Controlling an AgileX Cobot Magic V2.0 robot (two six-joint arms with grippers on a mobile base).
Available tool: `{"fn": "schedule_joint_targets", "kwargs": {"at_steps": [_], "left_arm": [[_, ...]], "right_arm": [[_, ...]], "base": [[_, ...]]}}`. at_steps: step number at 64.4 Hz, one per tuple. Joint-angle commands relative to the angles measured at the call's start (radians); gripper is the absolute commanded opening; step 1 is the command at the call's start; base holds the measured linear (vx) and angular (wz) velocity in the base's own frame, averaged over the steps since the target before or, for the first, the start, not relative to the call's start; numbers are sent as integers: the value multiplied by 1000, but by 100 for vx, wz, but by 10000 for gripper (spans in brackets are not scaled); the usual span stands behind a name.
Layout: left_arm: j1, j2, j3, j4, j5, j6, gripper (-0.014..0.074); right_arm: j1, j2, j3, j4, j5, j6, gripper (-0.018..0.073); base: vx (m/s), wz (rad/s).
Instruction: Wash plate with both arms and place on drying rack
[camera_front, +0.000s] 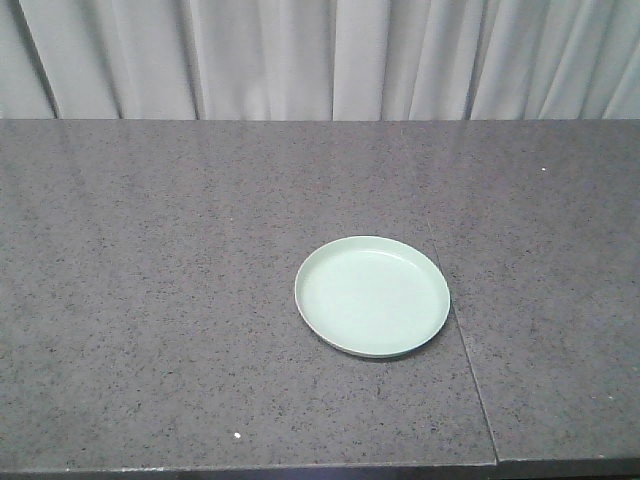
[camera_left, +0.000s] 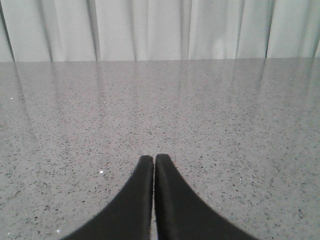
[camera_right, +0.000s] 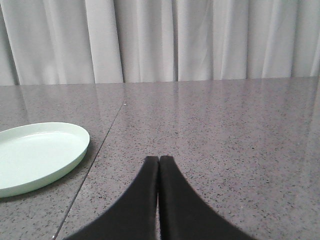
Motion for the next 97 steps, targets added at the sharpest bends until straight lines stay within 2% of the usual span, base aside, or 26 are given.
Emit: {"fn": "schedule_joint_targets", "kwargs": {"at_steps": [1, 20, 32, 50, 61, 79, 86, 97], "left_arm": [[1, -16, 15, -7, -71, -4, -5], [1, -16, 15, -7, -71, -4, -5], [1, -16, 15, -7, -71, -4, -5], [1, -16, 15, -7, -71, -4, -5], [1, -16, 15, -7, -71, -4, -5], [1, -16, 15, -7, -71, -4, -5], [1, -16, 15, -7, -71, -4, -5], [1, -16, 15, -7, -71, -4, -5]], "right_arm": [[-6, -11, 19, -9, -80, -5, -10], [-6, -11, 6, -9, -77, -12, -10], [-6, 46, -83, -51, -65, -74, -10], [-6, 285, -269, -51, -21, -91, -10], [-6, 452, -373, -51, 90, -128, -10], [-6, 716, -509, -14, 263, -112, -10], [-6, 790, -518, 59, 259, -103, -10], [-6, 856, -518, 62, 242, -109, -10]], "base": [[0, 0], [0, 0], [0, 0], [0, 0], [0, 0], [0, 0], [0, 0], [0, 0]]}}
